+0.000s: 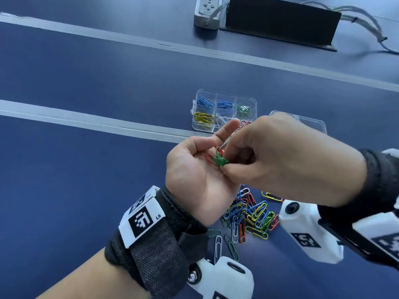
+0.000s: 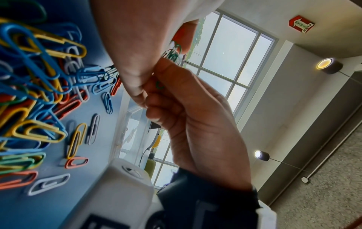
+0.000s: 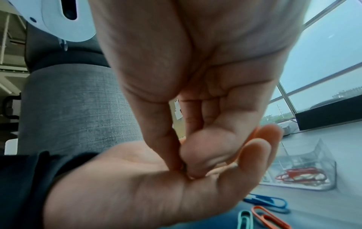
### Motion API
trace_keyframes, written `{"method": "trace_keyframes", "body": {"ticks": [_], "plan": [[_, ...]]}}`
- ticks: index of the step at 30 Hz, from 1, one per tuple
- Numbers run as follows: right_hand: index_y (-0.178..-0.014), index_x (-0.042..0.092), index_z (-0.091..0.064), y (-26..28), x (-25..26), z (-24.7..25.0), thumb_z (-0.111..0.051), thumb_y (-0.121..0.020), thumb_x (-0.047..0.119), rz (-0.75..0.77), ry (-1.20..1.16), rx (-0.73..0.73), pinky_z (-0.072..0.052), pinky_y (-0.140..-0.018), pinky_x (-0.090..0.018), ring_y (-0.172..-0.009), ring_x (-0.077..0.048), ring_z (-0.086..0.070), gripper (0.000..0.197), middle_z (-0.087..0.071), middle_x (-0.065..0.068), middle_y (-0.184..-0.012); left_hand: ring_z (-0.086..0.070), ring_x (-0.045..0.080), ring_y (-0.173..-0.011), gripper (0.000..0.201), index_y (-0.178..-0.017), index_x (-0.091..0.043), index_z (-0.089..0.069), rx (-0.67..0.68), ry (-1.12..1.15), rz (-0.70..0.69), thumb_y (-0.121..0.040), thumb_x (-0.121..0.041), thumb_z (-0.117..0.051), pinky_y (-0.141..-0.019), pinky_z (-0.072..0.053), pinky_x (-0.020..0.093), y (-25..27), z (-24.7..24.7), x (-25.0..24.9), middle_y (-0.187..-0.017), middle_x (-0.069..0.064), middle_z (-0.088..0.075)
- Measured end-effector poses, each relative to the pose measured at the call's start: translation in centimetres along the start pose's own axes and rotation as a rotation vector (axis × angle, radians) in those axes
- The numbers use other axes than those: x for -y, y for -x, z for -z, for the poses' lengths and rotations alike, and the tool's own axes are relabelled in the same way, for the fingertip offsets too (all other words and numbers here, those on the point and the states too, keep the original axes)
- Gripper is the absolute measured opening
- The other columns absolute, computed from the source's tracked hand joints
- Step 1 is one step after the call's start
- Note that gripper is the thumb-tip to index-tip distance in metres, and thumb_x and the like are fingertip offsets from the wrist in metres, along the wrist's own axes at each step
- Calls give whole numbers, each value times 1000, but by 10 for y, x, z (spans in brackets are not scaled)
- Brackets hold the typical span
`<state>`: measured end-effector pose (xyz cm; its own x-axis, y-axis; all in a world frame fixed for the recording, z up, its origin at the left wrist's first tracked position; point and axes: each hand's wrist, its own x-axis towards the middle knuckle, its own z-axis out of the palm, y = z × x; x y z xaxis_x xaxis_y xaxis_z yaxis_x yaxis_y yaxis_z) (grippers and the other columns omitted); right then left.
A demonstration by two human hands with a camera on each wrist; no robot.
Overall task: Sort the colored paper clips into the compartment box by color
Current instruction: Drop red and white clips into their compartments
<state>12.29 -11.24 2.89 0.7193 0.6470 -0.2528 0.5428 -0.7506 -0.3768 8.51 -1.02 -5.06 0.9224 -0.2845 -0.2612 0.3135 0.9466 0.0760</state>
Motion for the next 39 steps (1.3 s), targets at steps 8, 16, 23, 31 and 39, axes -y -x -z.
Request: {"method": "trace_keyframes", "body": {"ticks": [8, 16, 23, 31, 39], "plan": [[-77, 20, -73, 2, 11, -1, -62, -74, 36, -106, 76, -63, -47, -63, -28, -64, -14, -59, 20, -66, 3, -69, -65, 21, -70, 37, -96, -5, -60, -19, 13, -27, -74, -14, -32, -73, -53, 25, 0, 2, 2, -75, 9, -67], [-69, 20, -72, 5, 6, 5, -58, -72, 34, -131, 8, -60, -44, -64, -28, -58, -18, -54, 20, -62, -7, -58, -67, 25, -76, 37, -96, -3, -62, -50, 4, -31, -79, -14, -31, -78, -53, 29, 0, 2, 3, -83, 13, -68], [-57, 16, -61, 7, 4, 4, -58, -72, 26, -143, 8, -67, -43, -58, -26, -61, -20, -49, 18, -53, -11, -54, -61, 27, -93, 36, -97, -2, -63, -103, -42, -56, -84, -17, -34, -89, -48, 35, 0, 0, 2, -95, 16, -65], [-74, 20, -73, 2, 7, 0, -57, -77, 28, -143, -6, -60, -50, -64, -30, -61, -15, -59, 18, -65, -5, -63, -68, 24, -73, 36, -98, -5, -64, -69, -16, -76, -84, -13, -32, -72, -55, 28, -1, 1, 6, -80, 12, -69], [-78, 23, -75, 1, 3, 3, -63, -79, 27, -171, -107, -84, -48, -65, -25, -64, -9, -61, 12, -68, 1, -63, -68, 24, -73, 35, -94, -4, -65, -78, -11, -88, -88, -17, -33, -68, -54, 29, -1, 0, 5, -84, 13, -68]]}}
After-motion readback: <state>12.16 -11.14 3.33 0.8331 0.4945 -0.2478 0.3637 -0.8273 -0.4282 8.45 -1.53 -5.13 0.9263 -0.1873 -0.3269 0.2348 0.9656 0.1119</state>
